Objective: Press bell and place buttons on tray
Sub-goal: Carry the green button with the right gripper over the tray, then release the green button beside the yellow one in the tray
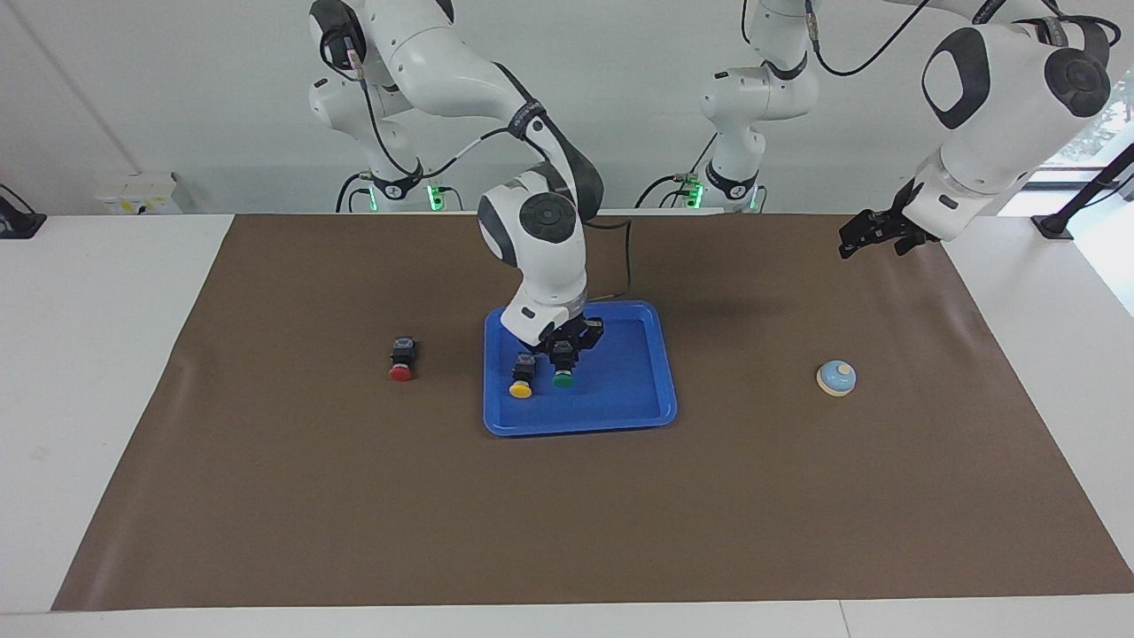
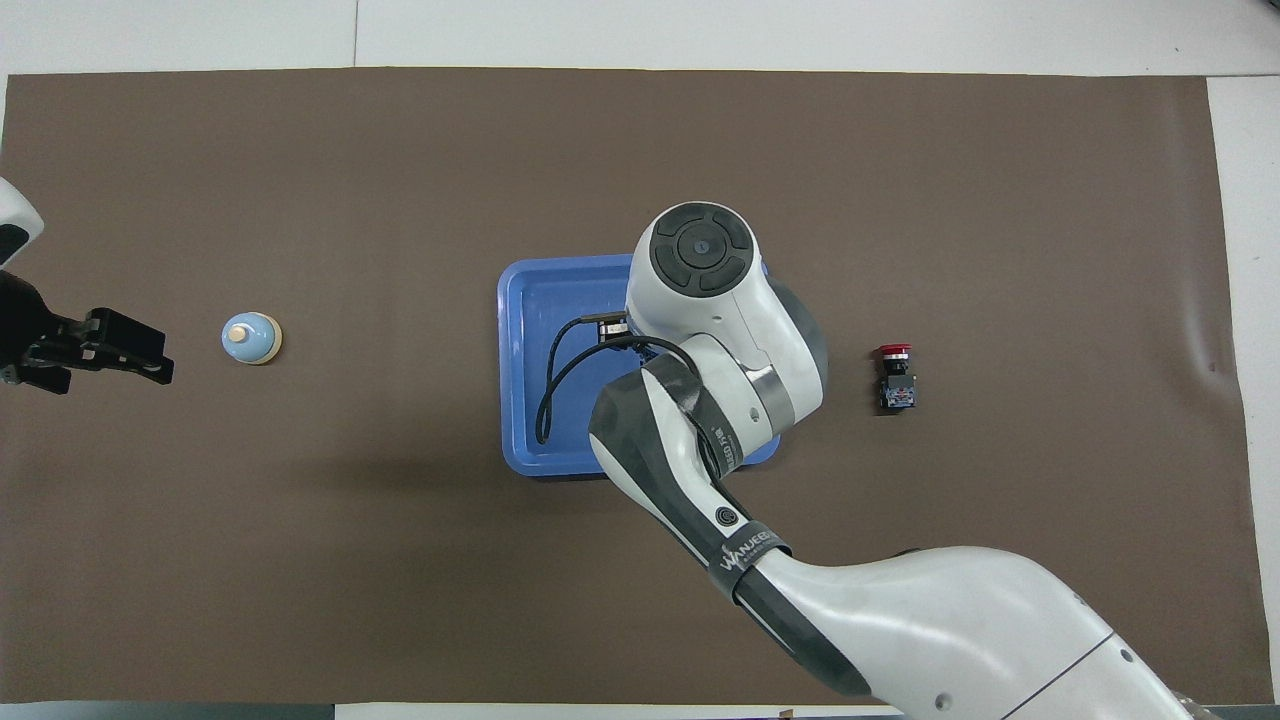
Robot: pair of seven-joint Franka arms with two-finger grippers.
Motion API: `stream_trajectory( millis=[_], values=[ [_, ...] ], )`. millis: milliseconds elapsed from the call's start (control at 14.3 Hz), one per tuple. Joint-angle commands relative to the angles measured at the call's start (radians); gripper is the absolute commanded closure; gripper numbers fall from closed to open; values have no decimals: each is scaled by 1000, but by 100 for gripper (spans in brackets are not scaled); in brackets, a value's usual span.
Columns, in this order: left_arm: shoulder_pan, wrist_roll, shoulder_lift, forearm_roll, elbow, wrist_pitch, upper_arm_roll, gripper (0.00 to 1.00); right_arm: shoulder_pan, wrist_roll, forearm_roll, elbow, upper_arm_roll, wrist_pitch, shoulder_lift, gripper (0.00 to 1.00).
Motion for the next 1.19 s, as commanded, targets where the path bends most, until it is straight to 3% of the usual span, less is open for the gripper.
stream_trajectory(
  millis=[0,140,279,419,489,559,838,1117],
  values=[
    [-10,-6,-7,10,7,-11,8,0,1,17,12,-51,1,58,-6,100],
    [-10,-6,-7,10,7,-11,8,0,2,17,12,-90,1,95,-13,97],
    [-10,-6,-7,10,7,-11,8,0,4,23,12,-114,1,100,-22,72],
    [-10,-6,-7,10,7,-11,8,0,5,38,12,-157,1,146,-35,60],
    [-10,-6,-7,10,7,-11,8,0,7,43,10,-167,1,154,-36,37],
    [-10,-6,-9,10,7,-11,8,0,7,43,7,-156,1,137,-36,0],
    [-10,-6,-9,10,7,-11,8,0,-34,-16,-26,26,-13,-128,-50,0],
    [-10,-6,-7,10,7,-11,8,0,-237,-251,-28,-9,-13,-202,-154,0]
  ],
)
